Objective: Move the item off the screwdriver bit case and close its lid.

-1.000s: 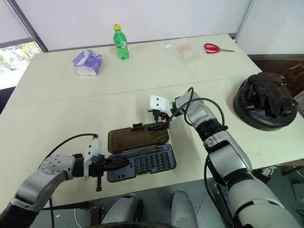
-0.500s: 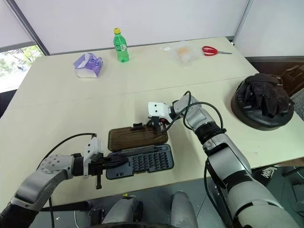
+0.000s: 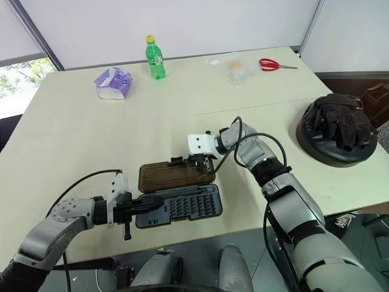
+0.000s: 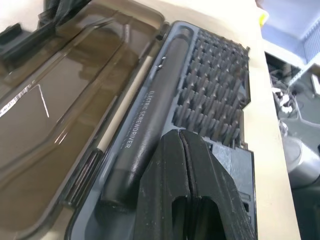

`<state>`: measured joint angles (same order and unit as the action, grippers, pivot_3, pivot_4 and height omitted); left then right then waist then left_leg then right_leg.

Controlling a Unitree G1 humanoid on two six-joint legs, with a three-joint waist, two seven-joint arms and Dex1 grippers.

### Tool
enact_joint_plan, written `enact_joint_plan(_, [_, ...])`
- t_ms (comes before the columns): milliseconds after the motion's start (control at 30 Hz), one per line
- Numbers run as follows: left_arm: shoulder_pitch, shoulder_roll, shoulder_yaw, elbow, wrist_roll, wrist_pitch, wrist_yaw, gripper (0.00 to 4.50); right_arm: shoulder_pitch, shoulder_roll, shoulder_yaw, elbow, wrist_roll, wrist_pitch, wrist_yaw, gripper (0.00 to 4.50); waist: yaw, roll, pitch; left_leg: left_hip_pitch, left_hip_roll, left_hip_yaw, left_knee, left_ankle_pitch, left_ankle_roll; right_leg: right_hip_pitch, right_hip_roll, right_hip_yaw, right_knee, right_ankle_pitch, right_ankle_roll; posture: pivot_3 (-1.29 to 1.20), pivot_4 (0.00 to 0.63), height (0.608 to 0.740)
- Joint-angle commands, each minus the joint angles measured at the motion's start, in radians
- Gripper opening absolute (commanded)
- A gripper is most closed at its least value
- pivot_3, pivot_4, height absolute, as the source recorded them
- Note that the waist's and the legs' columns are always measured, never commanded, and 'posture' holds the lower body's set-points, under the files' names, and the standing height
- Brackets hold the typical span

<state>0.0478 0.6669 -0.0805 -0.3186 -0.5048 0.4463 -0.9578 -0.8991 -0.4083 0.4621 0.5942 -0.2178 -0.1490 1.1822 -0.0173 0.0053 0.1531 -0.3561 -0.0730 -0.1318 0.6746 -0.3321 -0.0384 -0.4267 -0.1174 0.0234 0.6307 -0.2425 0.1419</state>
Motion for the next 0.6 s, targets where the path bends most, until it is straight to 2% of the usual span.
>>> enact_joint_plan(33, [-0.02,0.002,0.093,-0.006,-0.05,0.076,0.061,0.0,0.032,-0.028,-0.043,-0.162,0.0,0.033,-0.045,0.01,0.0,0.0,0.0,0.0,0.0,0.0,0.0,0.0,0.0,0.0,0.0,0.0,0.0,0.0,0.0,0.0,0.15,0.74])
enact_joint_plan(300, [-0.147,-0.03,0.262,-0.025,-0.262,0.254,0.161,0.0,0.133,-0.087,-0.05,-0.418,-0.012,0.119,-0.064,0.01,0.003,-0.002,0.002,-0.002,0.0,0.0,-0.003,0.003,-0.005,-0.003,0.0,0.0,-0.002,0.0,0.0,0.0,0.15,0.74])
enact_joint_plan(433, [-0.232,-0.056,0.35,0.008,-0.366,0.329,0.228,0.0,0.15,-0.102,-0.05,-0.485,-0.027,0.124,-0.078,0.01,0.001,-0.002,0.002,-0.002,0.0,0.0,-0.007,0.004,-0.007,-0.003,-0.001,0.0,-0.004,0.0,0.0,0.0,0.15,0.74])
enact_joint_plan(600, [-0.313,-0.054,0.408,0.109,-0.38,0.345,0.277,0.0,0.16,-0.111,-0.064,-0.563,-0.029,0.144,-0.101,0.01,-0.001,-0.003,0.003,-0.003,0.0,0.001,-0.009,0.004,-0.007,-0.005,-0.001,-0.001,-0.004,0.0,0.0,0.0,0.15,0.74])
